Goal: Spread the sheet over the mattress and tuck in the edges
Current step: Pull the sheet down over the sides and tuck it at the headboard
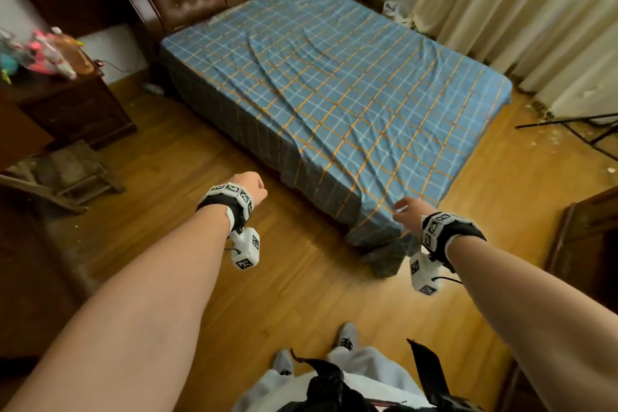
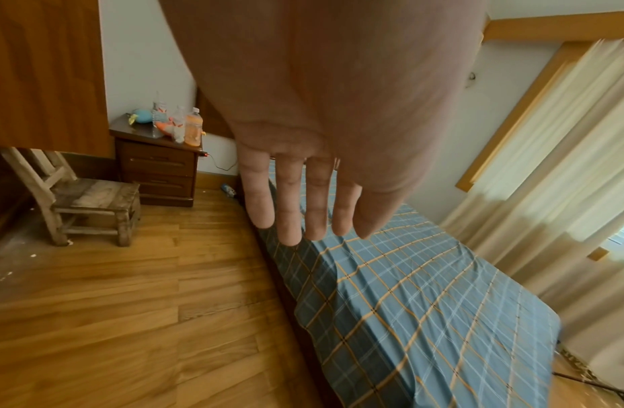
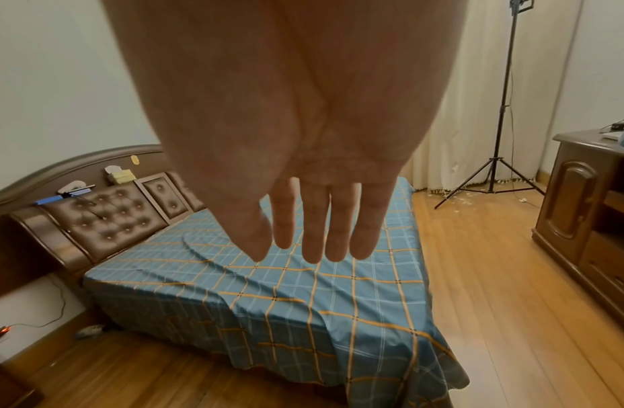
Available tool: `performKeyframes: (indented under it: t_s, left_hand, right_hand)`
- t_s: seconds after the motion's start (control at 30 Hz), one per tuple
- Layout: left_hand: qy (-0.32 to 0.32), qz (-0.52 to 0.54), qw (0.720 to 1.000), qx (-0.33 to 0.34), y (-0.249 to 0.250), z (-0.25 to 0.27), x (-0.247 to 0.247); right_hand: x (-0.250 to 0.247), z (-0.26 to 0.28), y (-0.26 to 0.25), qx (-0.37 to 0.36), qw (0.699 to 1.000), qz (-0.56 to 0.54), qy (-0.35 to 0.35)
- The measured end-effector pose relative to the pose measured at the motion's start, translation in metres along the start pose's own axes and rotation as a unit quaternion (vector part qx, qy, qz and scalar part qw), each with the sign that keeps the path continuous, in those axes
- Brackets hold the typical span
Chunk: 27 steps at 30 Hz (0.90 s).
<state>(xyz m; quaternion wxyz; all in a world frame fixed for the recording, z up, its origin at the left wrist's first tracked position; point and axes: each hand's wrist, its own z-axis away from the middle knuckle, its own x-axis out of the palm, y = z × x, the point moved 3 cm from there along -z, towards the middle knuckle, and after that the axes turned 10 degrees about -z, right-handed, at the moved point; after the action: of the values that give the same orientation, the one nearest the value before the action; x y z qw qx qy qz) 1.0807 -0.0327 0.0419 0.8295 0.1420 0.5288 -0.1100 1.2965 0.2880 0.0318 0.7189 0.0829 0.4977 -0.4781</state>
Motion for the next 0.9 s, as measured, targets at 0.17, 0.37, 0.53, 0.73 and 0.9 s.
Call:
performKeyframes:
  t_s: [0.17,0.37,0.53,0.73,0.9]
  left_hand:
    - [0.001,-0.008,0.999,0.046,0.049,-0.002,0.0]
    - [-0.005,-0.035,0.993,0.108,0.141,-0.009,-0.009]
    - [0.015,-0.063,0.985,0.159,0.258,-0.023,-0.028]
    - [0.038,-0.09,0.974,0.204,0.437,-0.036,-0.034]
    - [0.034,-0.089,0.97,0.223,0.588,-0.044,-0.023]
  right_hand:
    - [-0.014,0.002,0.023,0.009,1.0,-0.009,0.006]
    - [-0.046,-0.005,0.085,0.036,0.997,-0.063,0.013]
    - [-0.102,-0.03,0.152,0.04,0.992,-0.117,0.035]
    - [-0.199,-0.08,0.26,0.025,0.987,-0.148,0.052]
    - [-0.294,-0.126,0.355,0.018,0.986,-0.157,0.048]
